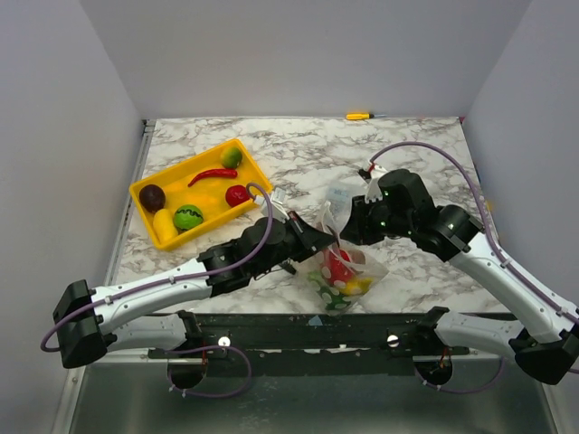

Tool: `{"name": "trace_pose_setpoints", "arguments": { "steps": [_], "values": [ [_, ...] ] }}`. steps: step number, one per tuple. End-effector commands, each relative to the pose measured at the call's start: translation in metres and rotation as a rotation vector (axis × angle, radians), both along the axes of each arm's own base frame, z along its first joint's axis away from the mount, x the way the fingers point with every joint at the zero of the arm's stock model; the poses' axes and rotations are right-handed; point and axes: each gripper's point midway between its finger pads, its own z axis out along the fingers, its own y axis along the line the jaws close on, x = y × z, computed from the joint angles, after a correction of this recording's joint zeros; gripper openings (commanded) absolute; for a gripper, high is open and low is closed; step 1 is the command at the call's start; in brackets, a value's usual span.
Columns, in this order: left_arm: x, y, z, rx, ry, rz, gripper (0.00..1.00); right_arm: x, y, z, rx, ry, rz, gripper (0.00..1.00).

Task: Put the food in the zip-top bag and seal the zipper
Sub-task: Adjust the zipper food storage bag at the center of the board.

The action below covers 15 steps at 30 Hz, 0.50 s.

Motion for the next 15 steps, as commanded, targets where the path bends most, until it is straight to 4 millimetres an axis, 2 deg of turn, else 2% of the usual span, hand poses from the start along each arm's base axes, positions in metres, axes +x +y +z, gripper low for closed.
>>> {"name": "trace_pose_setpoints", "arguments": {
  "steps": [1,4,7,9,15],
  "values": [
    [0.004,0.01,0.004,-0.035,-0.015,0.049,0.0,-0.01,-0.001,0.01,0.01,-0.014,0.053,0.27],
    [0.003,0.011,0.0,-0.034,-0.014,0.036,0.0,-0.007,-0.004,0.016,0.005,-0.029,0.038,0.37],
    [0.0,0.011,0.003,-0.036,-0.033,0.014,0.0,-0.006,-0.007,0.025,-0.001,-0.048,0.029,0.52],
    [0.0,0.012,0.004,-0.039,-0.046,0.01,0.0,-0.006,-0.008,0.023,-0.013,-0.054,0.042,0.61],
    [-0.003,0.013,0.004,-0.04,-0.053,-0.005,0.0,-0.001,-0.001,-0.007,-0.038,-0.035,0.067,0.65]
  ]
}}
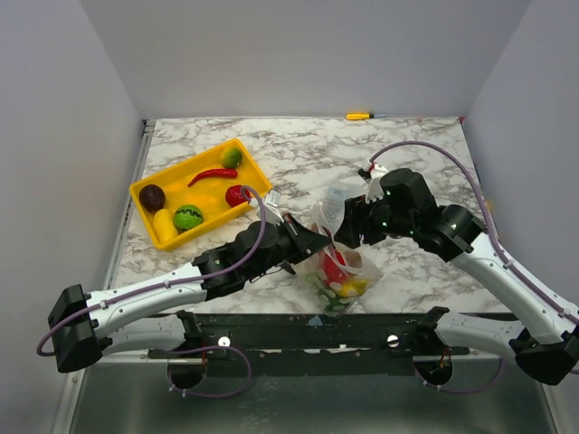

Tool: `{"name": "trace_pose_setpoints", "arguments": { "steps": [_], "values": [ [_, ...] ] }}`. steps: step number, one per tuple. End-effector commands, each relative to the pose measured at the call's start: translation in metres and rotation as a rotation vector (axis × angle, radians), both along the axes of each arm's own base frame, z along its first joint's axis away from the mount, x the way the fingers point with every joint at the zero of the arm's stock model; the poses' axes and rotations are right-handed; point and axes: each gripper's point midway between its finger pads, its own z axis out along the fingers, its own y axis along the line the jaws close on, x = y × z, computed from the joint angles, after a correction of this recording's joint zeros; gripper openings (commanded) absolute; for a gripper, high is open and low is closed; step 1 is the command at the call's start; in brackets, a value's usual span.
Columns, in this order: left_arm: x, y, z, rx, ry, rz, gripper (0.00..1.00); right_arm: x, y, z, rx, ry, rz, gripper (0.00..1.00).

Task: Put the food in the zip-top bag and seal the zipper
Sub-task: Adjust the zipper food storage bag at the center of the board.

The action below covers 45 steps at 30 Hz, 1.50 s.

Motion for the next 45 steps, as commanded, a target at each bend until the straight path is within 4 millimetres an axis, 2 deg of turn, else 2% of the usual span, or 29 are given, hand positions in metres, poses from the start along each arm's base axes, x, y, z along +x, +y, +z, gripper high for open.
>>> {"name": "trace_pose_setpoints", "arguments": {
  "steps": [1,7,17,21,22,25,29,33,36,39,42,44,45],
  "values": [
    [-0.002,0.0,0.012,-0.035,-0.034,-0.022,0.0,0.004,0.005,-0.02,-0.022,-0.003,0.028,0.65],
    [-0.004,0.0,0.011,-0.031,-0.035,-0.035,0.0,-0.004,0.017,-0.023,0.021,0.011,0.111,0.61],
    [-0.003,0.0,0.011,-0.022,-0.042,-0.037,0.0,-0.017,-0.004,-0.061,-0.112,0.073,0.097,0.66],
    [-0.003,-0.004,0.009,-0.022,-0.035,-0.044,0.0,-0.002,-0.013,-0.063,-0.146,0.031,0.007,0.62],
    [-0.003,-0.005,0.01,-0.022,-0.034,-0.046,0.0,0.003,-0.015,-0.06,-0.156,0.016,-0.025,0.58],
    [-0.003,-0.005,0.011,-0.017,-0.037,-0.045,0.0,0.019,-0.019,-0.045,-0.168,-0.045,-0.088,0.29],
    [0.001,0.004,0.023,-0.017,-0.061,-0.006,0.0,0.032,-0.013,-0.013,-0.124,-0.116,-0.108,0.01],
    [0.003,0.012,0.032,-0.047,-0.051,0.029,0.0,0.037,-0.004,0.025,-0.06,-0.159,-0.097,0.01],
    [0.0,0.01,0.023,-0.059,0.007,0.028,0.0,0.034,0.002,0.038,-0.02,-0.151,-0.087,0.01],
    [0.002,0.009,0.006,-0.041,0.049,0.047,0.0,0.033,0.004,0.023,-0.019,-0.133,-0.083,0.01],
    [0.004,0.009,-0.016,-0.031,0.112,0.063,0.0,0.039,0.0,-0.01,-0.067,-0.116,-0.117,0.01],
    [0.003,0.006,-0.013,-0.05,0.115,0.043,0.0,0.04,0.001,-0.02,-0.084,-0.1,-0.116,0.01],
    [0.003,0.005,-0.003,-0.06,0.084,0.032,0.0,0.039,0.003,-0.019,-0.079,-0.091,-0.104,0.01]
  ]
}}
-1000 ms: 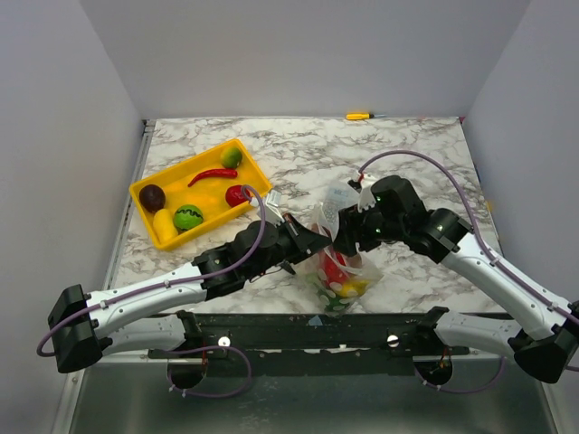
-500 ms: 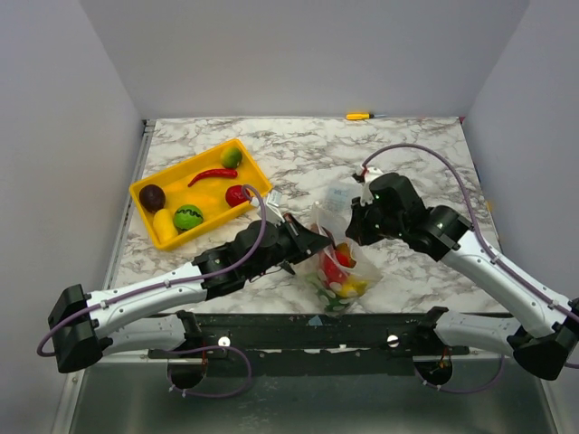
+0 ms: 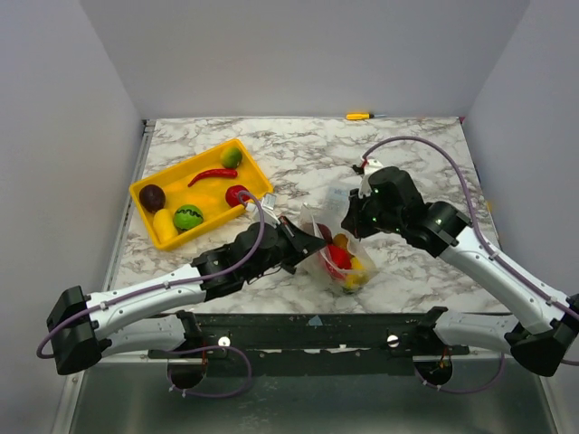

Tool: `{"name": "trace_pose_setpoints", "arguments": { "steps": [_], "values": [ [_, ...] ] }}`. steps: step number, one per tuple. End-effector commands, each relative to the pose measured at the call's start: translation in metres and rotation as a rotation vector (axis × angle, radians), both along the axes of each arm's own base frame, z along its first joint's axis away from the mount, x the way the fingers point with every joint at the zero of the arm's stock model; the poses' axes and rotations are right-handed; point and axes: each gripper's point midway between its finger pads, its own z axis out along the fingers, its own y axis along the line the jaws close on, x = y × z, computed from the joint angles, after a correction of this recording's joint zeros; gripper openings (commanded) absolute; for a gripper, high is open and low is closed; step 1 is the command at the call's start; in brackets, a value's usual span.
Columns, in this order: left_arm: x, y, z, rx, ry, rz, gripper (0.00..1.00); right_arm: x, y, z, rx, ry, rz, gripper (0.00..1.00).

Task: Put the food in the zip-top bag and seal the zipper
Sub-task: Adjust the zipper food storage bag at the center of the board.

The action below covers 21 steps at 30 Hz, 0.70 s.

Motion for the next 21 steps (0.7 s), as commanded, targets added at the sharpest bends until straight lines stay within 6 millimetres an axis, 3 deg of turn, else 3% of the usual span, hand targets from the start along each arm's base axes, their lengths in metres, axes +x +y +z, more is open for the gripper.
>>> {"name": "trace_pose_setpoints", "arguments": {
  "steps": [1,4,7,11,17,21],
  "values": [
    [0.001,-0.003,0.012,-0.042,-0.002,-0.006,0.0,0.003,0.008,-0.007,0.003,0.02,0.004,0.01],
    [0.002,0.001,0.032,-0.045,-0.052,-0.004,0.0,-0.007,0.021,0.027,0.093,0.008,0.075,0.01],
    [0.006,0.006,0.02,-0.041,-0.025,0.037,0.0,-0.009,0.026,0.047,0.156,-0.036,0.105,0.01],
    [0.006,0.009,-0.001,-0.051,0.008,0.051,0.0,-0.003,0.019,0.027,0.105,-0.041,0.069,0.01],
    [0.007,0.023,-0.006,-0.066,-0.064,0.052,0.0,-0.003,0.02,0.016,0.112,-0.066,0.091,0.0],
    [0.007,0.028,0.007,-0.074,-0.174,0.003,0.23,-0.002,0.02,0.007,0.097,-0.06,0.091,0.0]
  ]
}}
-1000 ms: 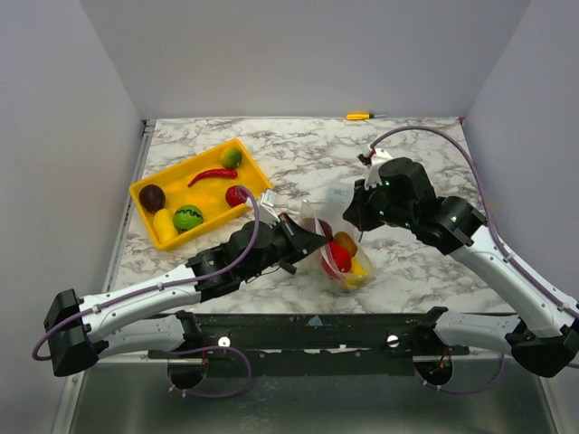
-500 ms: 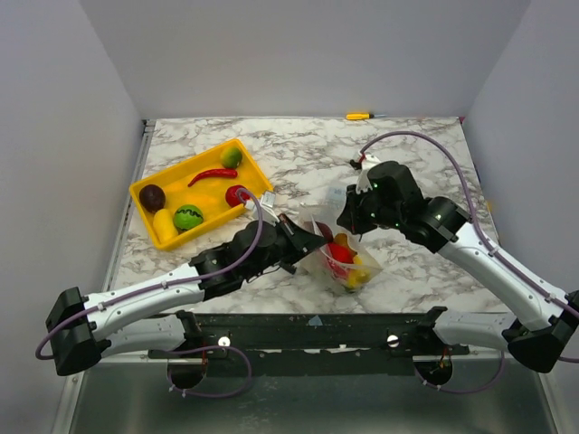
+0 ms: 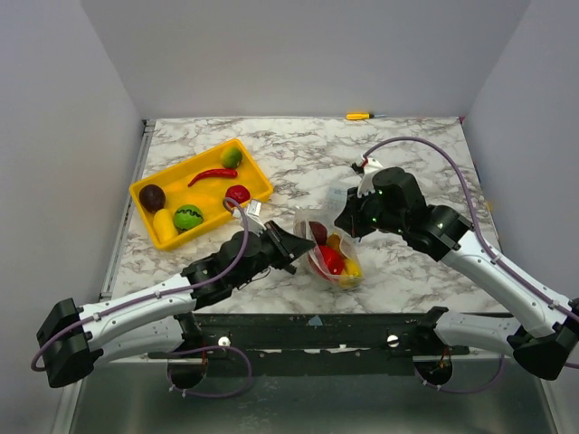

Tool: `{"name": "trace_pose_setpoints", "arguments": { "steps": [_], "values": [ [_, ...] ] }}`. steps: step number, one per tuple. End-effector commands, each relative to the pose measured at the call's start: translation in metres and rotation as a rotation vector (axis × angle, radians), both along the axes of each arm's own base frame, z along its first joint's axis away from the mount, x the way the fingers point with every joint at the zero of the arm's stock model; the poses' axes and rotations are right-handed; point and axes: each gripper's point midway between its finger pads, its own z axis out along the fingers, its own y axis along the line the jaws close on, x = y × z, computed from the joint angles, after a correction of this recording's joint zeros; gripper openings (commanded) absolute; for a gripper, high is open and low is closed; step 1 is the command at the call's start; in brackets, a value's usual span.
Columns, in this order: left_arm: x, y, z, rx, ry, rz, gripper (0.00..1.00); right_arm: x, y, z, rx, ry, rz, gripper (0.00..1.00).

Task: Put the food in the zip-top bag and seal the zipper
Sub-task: Adjust the zipper food storage bag at the center of the board.

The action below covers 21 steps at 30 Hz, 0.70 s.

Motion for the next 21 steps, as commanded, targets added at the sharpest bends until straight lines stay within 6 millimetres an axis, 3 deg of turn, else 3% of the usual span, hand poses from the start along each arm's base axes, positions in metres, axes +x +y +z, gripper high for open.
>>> {"name": "trace_pose_setpoints", "arguments": {
  "steps": [1,5,11,16,18,21],
  "values": [
    [0.003,0.005,0.041,-0.071,-0.201,-0.057,0.32,0.002,0.004,0.005,0.021,-0.049,0.024,0.0],
    [-0.001,0.011,0.056,-0.015,-0.391,-0.168,0.67,0.003,0.003,0.003,0.014,-0.049,0.02,0.0],
    [-0.004,0.04,0.053,0.206,-0.665,-0.405,0.78,0.0,0.007,0.006,0.021,-0.047,0.049,0.0],
    [0.014,0.061,0.036,0.431,-0.811,-0.502,0.83,-0.003,0.007,0.006,0.015,-0.045,0.07,0.0],
    [0.019,0.061,0.03,0.444,-0.9,-0.538,0.84,-0.004,0.008,0.005,0.016,-0.042,0.077,0.0],
    [0.034,0.06,0.042,0.342,-1.051,-0.506,0.84,-0.005,0.01,0.004,0.023,-0.036,0.085,0.0]
  ]
}}
